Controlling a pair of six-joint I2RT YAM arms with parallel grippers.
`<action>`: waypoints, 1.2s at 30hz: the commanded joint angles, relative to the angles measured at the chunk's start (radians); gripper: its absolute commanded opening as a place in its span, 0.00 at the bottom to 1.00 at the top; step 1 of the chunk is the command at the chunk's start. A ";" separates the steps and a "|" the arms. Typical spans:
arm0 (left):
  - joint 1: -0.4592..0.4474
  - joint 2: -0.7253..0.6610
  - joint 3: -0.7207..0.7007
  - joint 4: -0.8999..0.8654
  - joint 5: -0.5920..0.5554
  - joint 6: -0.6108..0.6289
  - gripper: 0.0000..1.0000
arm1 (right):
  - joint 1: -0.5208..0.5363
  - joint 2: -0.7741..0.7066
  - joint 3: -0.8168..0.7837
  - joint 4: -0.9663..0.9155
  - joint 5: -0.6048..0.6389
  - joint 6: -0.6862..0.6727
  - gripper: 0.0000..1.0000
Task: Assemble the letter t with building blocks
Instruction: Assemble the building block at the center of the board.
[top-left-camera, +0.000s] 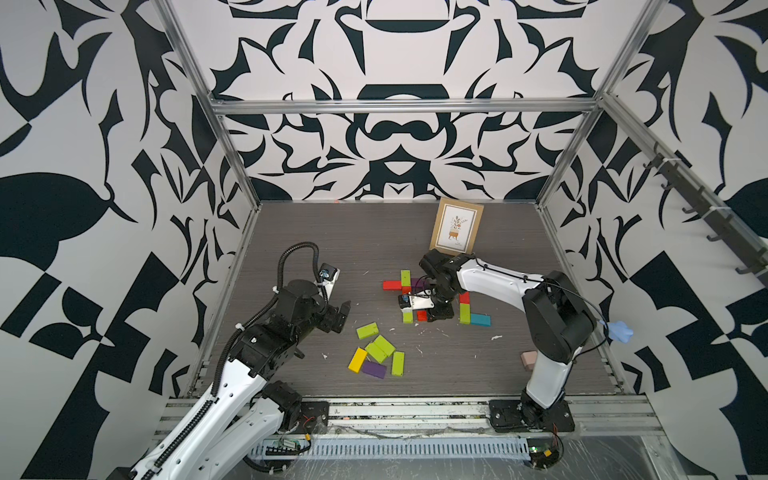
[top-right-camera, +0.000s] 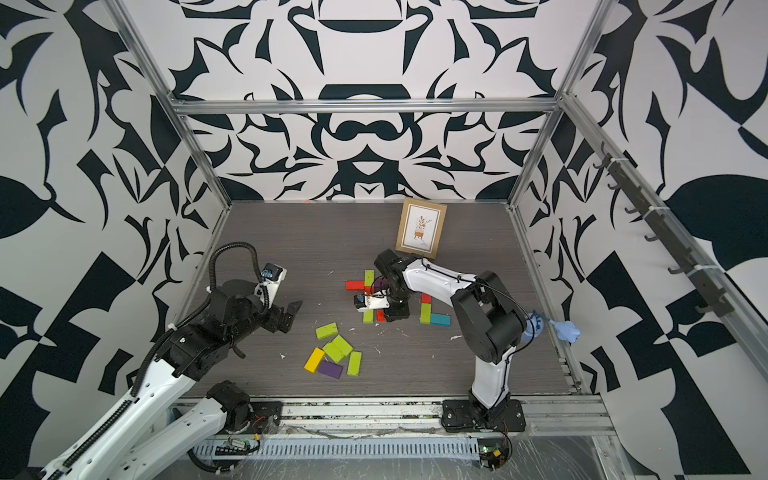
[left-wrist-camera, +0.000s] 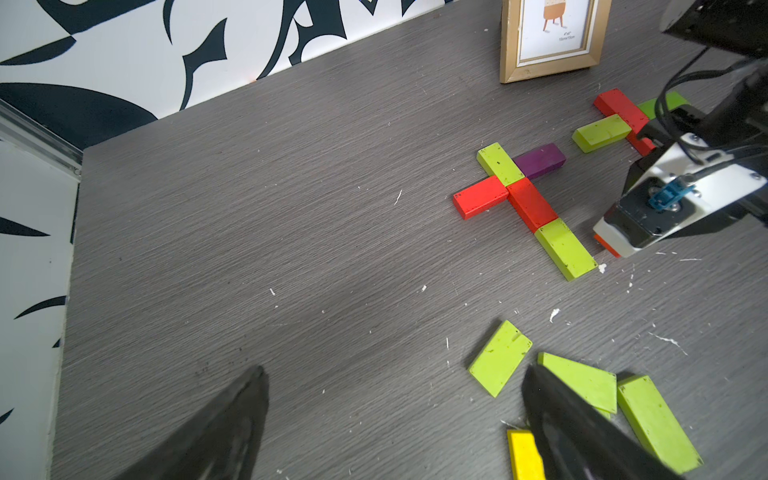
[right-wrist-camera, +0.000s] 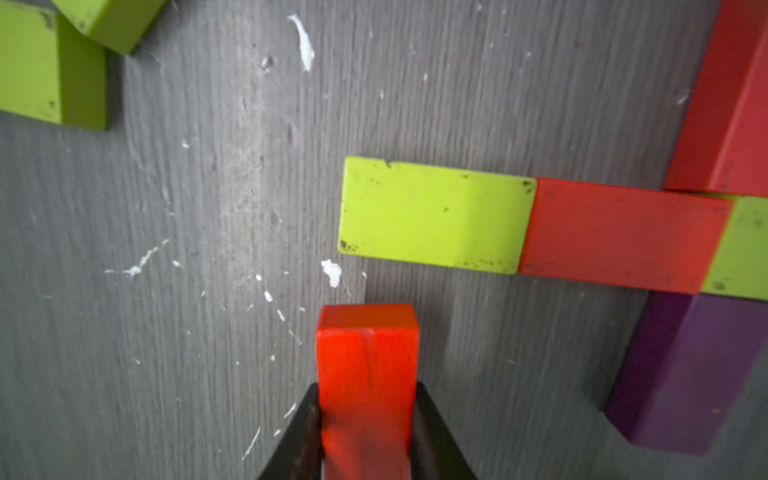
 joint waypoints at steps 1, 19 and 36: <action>0.002 -0.011 -0.017 0.007 -0.008 -0.004 0.99 | 0.010 -0.001 0.036 -0.025 -0.003 0.013 0.00; 0.002 -0.010 -0.017 0.008 -0.012 -0.004 0.99 | 0.038 0.045 0.054 -0.020 0.017 0.059 0.00; 0.002 -0.015 -0.017 0.007 -0.010 -0.006 0.99 | 0.047 0.070 0.073 -0.021 0.047 0.110 0.00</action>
